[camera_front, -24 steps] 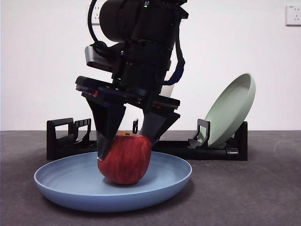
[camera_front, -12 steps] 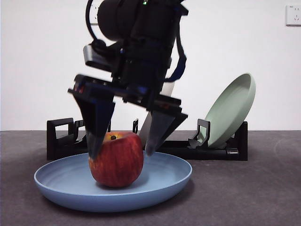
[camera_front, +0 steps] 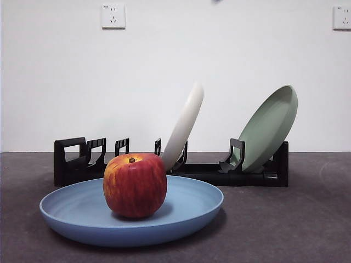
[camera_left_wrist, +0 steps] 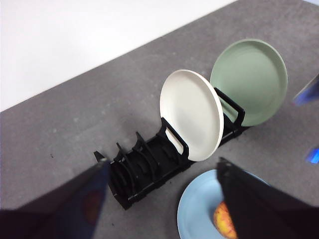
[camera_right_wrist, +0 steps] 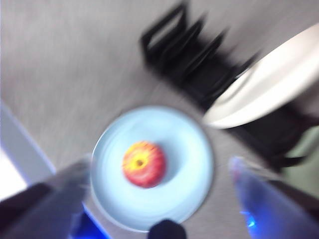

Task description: Take the blue plate from the plate rack,put the plate on the table,take the apple from the table,put the apple in the plate

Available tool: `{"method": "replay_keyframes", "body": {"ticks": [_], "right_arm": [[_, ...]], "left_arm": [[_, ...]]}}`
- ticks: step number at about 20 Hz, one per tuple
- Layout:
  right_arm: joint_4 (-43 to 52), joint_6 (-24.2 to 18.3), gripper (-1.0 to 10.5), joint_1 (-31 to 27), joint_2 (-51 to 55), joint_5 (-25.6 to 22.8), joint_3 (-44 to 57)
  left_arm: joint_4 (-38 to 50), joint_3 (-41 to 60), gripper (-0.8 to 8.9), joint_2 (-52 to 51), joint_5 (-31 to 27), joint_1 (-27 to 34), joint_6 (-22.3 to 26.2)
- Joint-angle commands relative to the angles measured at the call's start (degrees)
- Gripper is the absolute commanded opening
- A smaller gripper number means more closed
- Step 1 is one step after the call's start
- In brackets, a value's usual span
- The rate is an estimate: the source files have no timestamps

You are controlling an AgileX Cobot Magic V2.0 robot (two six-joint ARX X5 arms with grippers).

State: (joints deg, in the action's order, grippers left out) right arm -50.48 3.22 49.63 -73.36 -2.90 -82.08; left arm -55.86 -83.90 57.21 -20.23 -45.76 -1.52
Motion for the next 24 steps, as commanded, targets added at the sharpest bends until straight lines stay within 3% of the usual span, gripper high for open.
{"method": "replay_keyframes", "body": {"ticks": [1,6,13,17,24], "right_arm": [[-2.25,0.37,-0.2,-1.01,3.98,-2.01,0.04],[-4.66,1.49,-0.1,-4.33,10.36,-1.99,3.67],[10.49,7.96,-0.1,-4.61,24.61,-1.92,29.11],[16.24,10.23,-0.1,-4.61,29.0,-1.95,40.98],[17.38,10.38,-0.1,-4.61,29.03,-1.97,42.27]], "left_arm": [[-0.33,0.26,-0.05,0.31,2.99,0.15,0.76],[2.99,6.05,-0.08,-1.88,5.7,0.09,0.24],[23.63,38.01,-0.08,-17.81,5.57,0.09,-8.98],[30.95,49.64,-0.09,-23.78,5.75,-0.04,-13.35],[31.04,51.15,-0.03,-23.5,5.35,0.0,-13.7]]}}
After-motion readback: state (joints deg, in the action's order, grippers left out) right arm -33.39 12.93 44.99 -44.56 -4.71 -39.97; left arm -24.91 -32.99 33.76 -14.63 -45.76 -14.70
